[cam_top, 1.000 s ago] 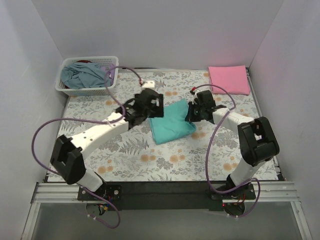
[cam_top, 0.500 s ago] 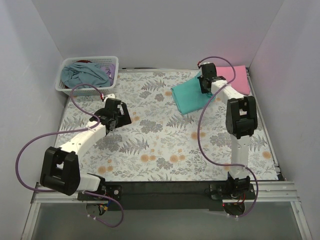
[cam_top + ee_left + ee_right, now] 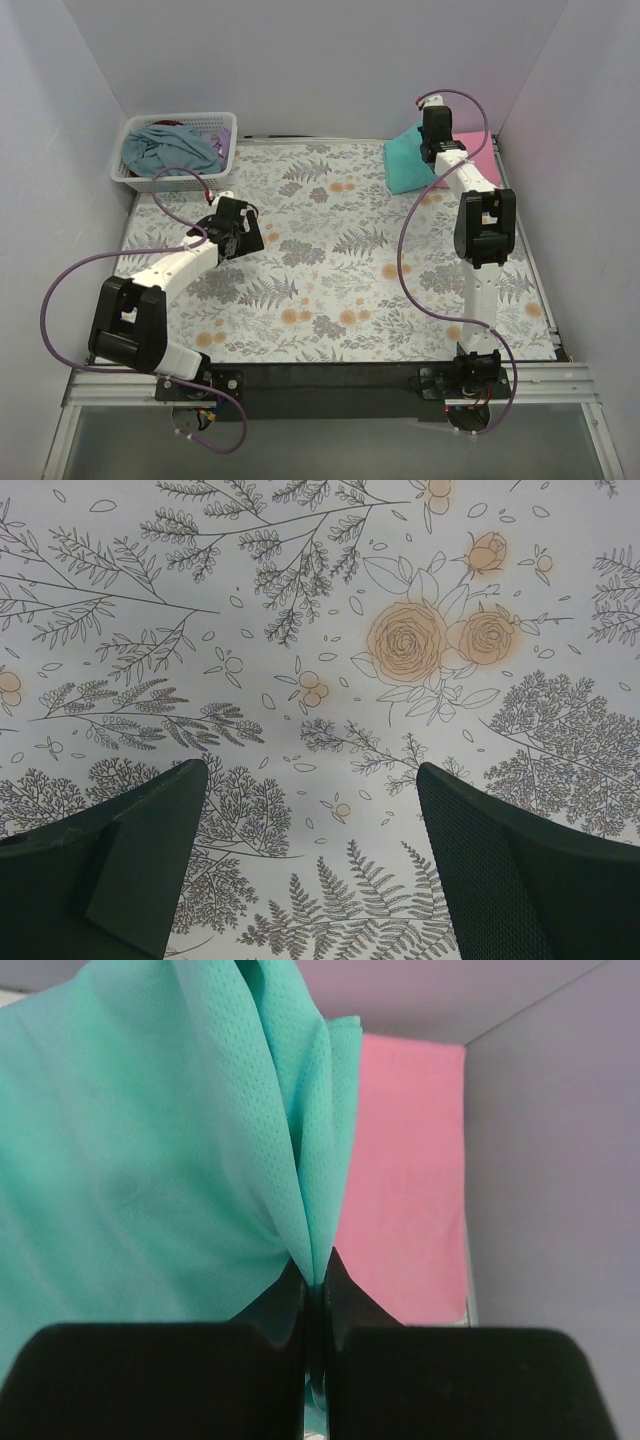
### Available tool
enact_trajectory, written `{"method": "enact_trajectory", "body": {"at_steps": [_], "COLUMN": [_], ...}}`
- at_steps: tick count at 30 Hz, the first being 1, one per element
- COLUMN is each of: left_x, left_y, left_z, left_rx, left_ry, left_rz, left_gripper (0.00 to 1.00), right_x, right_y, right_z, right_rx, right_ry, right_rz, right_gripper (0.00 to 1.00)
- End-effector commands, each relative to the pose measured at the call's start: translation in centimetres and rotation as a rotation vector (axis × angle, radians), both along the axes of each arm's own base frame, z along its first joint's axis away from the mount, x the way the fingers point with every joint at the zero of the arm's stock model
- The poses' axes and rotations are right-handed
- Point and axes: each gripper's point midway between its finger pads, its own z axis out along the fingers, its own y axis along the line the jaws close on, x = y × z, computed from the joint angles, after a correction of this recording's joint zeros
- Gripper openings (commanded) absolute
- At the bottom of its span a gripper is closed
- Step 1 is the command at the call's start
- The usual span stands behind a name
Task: Fold and stack the t-shirts
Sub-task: Neatly place the folded tshirt to the corner
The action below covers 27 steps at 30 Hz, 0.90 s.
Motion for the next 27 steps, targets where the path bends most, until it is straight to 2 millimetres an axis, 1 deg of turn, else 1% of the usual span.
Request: {"method": "enact_trajectory", "body": {"at_steps": [1,3,4,9,10,13,14,15,16,18,19,21,22,24,25,27], "left_x": [1.0,1.0,1.0,1.0,0.9,1.0,1.0,0.9,0.9,0.9,0.9,0.9,1.0,1.0,0.9,0.9], "left_y": [0.2,0.1,0.1,0.1,0.1,0.1,0.1,0.1,0.1,0.1,0.1,0.1,0.1,0.1,0.0,0.1], "left_z": [1.2,0.9,0.8,0.4,0.3,-0.1,-0.1,-0.2,-0.4,-0.5,-0.7,-0.8,-1.0,-1.2,-1.3,-1.5], "left_rx": [0.001,0.003,0.003,0.008,0.009,0.011,0.012,0.012,0.014,0.016,0.018,0.02,0.02,0.021,0.023,0.027], "left_ry": [-0.028,-0.019,-0.016,-0.002,0.001,0.013,0.013,0.018,0.022,0.025,0.032,0.036,0.043,0.049,0.055,0.062], "left_rz": [0.019,0.018,0.017,0.017,0.017,0.019,0.017,0.017,0.017,0.016,0.016,0.016,0.016,0.016,0.014,0.015], "left_gripper": [0.85,0.85,0.85,0.85,0.85,0.85,0.85,0.85,0.84,0.84,0.84,0.84,0.84,0.84,0.84,0.84], "right_x": [2.9,3.2,3.2,3.3,3.3,3.7,3.9,3.9,4.2,4.5,4.7,4.9,5.0,5.4,5.5,5.9], "right_y": [-1.8,-2.5,-3.3,-5.6,-6.3,-6.8,-6.6,-8.2,-9.1,-10.0,-10.8,-11.8,-12.4,-12.9,-13.3,-13.2], "right_z": [8.1,9.0,9.3,9.5,9.3,8.8,8.7,8.8,8.4,8.2,7.5,7.8,7.1,7.1,6.3,6.0], "right_rx": [-0.066,-0.082,-0.08,-0.055,-0.055,-0.022,-0.013,-0.011,-0.017,-0.03,-0.043,-0.064,-0.064,-0.067,-0.072,-0.078], "right_ry": [-0.246,-0.264,-0.272,-0.282,-0.278,-0.279,-0.283,-0.29,-0.288,-0.29,-0.282,-0.305,-0.3,-0.321,-0.315,-0.327], "right_rz": [-0.027,-0.03,-0.039,-0.045,-0.048,-0.003,0.01,-0.01,-0.018,-0.026,-0.035,-0.054,-0.062,-0.066,-0.069,-0.059], "right_gripper": [0.01,0.01,0.01,0.01,0.01,0.01,0.01,0.01,0.01,0.01,0.01,0.01,0.01,0.01,0.01,0.03]}}
